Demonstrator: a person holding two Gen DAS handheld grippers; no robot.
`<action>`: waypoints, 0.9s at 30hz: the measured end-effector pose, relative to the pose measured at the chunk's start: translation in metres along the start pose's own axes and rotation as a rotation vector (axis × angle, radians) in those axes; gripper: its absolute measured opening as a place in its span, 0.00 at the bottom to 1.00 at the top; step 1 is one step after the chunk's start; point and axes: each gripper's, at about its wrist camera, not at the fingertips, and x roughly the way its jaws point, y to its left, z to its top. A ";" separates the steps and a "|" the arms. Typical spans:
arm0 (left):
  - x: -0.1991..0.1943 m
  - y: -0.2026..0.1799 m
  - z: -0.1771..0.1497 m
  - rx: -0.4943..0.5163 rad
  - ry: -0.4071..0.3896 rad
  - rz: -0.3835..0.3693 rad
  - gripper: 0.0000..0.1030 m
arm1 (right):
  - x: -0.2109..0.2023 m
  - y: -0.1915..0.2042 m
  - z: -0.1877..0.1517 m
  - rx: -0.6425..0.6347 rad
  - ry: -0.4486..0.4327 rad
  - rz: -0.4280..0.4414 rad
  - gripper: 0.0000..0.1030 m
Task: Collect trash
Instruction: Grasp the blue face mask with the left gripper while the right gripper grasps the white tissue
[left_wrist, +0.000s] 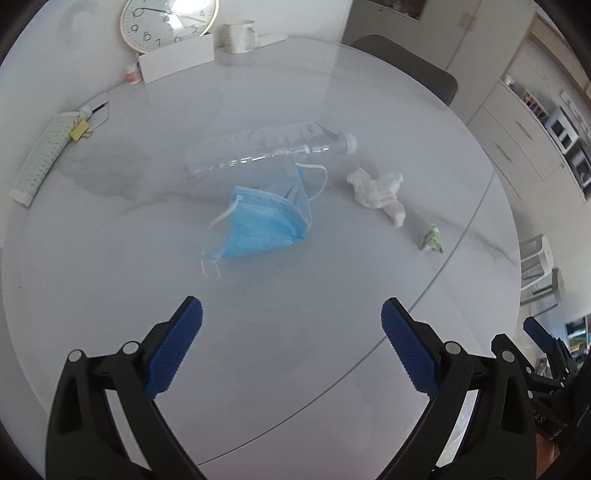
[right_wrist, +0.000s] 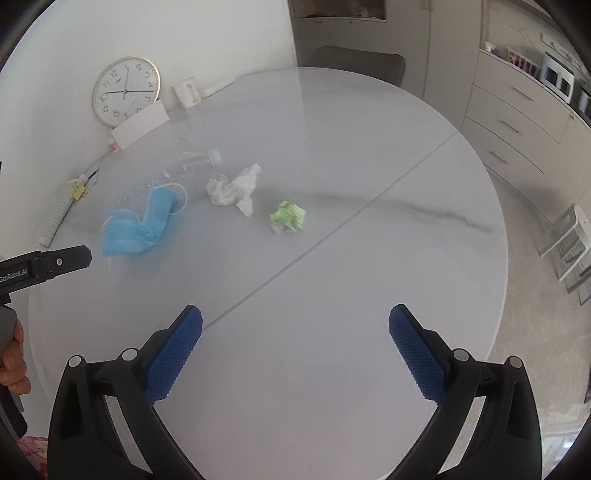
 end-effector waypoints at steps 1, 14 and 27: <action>0.005 0.001 0.003 -0.018 0.000 0.011 0.90 | 0.006 0.004 0.008 -0.016 0.003 0.013 0.98; 0.074 -0.001 0.048 -0.155 0.025 0.120 0.90 | 0.097 0.046 0.089 -0.187 0.049 0.104 0.98; 0.133 0.014 0.073 -0.228 0.111 0.224 0.90 | 0.174 0.058 0.117 -0.263 0.100 0.107 0.98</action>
